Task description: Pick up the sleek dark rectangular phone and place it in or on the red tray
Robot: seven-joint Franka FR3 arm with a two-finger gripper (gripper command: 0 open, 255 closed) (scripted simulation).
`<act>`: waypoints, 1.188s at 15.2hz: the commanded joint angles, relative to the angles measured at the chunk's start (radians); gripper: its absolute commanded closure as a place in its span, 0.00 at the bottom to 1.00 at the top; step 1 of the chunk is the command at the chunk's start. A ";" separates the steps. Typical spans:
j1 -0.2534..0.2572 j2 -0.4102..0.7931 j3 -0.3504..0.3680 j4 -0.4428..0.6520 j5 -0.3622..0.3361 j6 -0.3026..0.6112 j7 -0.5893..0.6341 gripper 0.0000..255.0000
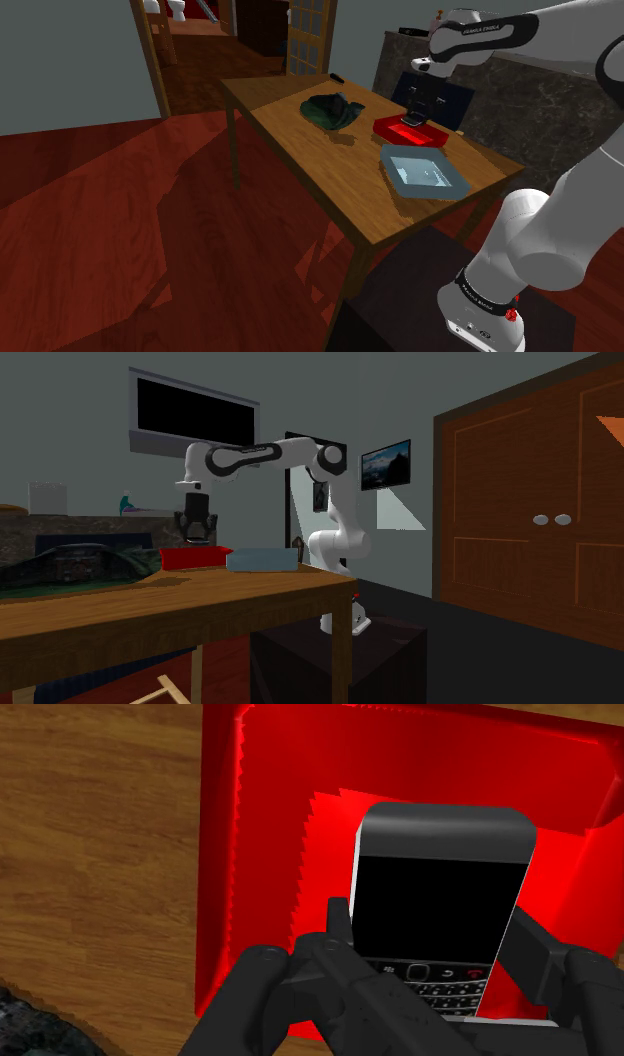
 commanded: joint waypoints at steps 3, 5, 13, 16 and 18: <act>0.000 0.014 -0.011 -0.048 0.008 0.059 -0.009 1.00; 0.000 0.014 -0.011 -0.048 0.008 0.059 -0.009 1.00; 0.000 0.014 -0.011 -0.048 0.008 0.059 -0.009 0.00; 0.000 0.014 -0.011 -0.048 0.008 0.059 -0.009 0.00; -0.001 0.004 -0.005 -0.022 0.002 0.025 -0.004 0.00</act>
